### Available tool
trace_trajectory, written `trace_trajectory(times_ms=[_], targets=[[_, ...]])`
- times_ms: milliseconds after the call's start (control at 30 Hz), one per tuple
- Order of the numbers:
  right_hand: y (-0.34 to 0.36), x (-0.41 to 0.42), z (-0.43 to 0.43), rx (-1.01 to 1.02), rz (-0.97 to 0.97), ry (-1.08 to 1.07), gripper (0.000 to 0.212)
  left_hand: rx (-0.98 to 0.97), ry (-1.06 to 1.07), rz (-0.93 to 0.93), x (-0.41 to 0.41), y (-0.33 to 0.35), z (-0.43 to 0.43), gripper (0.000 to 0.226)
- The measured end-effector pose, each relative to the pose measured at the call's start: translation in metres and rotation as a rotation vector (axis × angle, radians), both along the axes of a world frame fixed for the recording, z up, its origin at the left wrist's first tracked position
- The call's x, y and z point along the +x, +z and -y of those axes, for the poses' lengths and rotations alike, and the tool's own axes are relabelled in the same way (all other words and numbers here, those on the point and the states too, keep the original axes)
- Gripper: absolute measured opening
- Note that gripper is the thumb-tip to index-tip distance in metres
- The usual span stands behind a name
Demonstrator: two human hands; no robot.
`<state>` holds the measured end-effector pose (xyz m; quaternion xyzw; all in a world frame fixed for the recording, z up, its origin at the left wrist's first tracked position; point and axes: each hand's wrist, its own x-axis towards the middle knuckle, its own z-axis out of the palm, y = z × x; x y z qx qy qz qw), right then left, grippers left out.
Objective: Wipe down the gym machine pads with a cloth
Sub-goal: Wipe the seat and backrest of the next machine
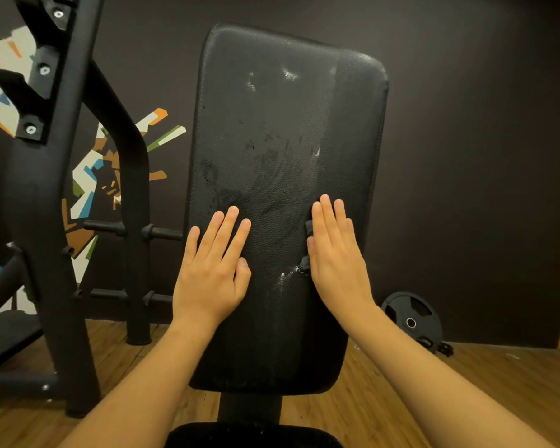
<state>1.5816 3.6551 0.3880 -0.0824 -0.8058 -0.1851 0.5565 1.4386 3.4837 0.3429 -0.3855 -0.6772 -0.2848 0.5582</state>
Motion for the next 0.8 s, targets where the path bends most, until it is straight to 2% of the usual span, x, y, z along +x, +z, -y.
trace_trajectory(times_ms=[67, 200, 400, 500, 633, 800], targets=[[0.020, 0.002, -0.002, 0.020, 0.027, -0.014, 0.058, 0.005, 0.003, -0.010, 0.000, 0.001, 0.000, 0.060], [0.046, -0.003, 0.004, -0.152, -0.039, 0.040, 0.055, 0.013, 0.002, -0.012, 0.000, 0.001, 0.000, 0.060], [-0.023, 0.001, 0.007, -0.074, -0.015, 0.059, 0.061, 0.007, 0.005, -0.009, 0.001, 0.001, 0.001, 0.060], [-0.016, 0.002, 0.002, -0.008, 0.007, 0.005, 0.062, 0.012, 0.008, -0.012, 0.001, 0.001, 0.001, 0.061], [0.011, -0.003, 0.004, -0.139, -0.053, 0.037, 0.058, 0.012, 0.002, -0.012, -0.001, 0.001, 0.000, 0.061], [-0.027, -0.001, 0.011, -0.124, -0.079, 0.053, 0.064, 0.014, 0.003, -0.017, -0.001, 0.001, 0.000, 0.061]])
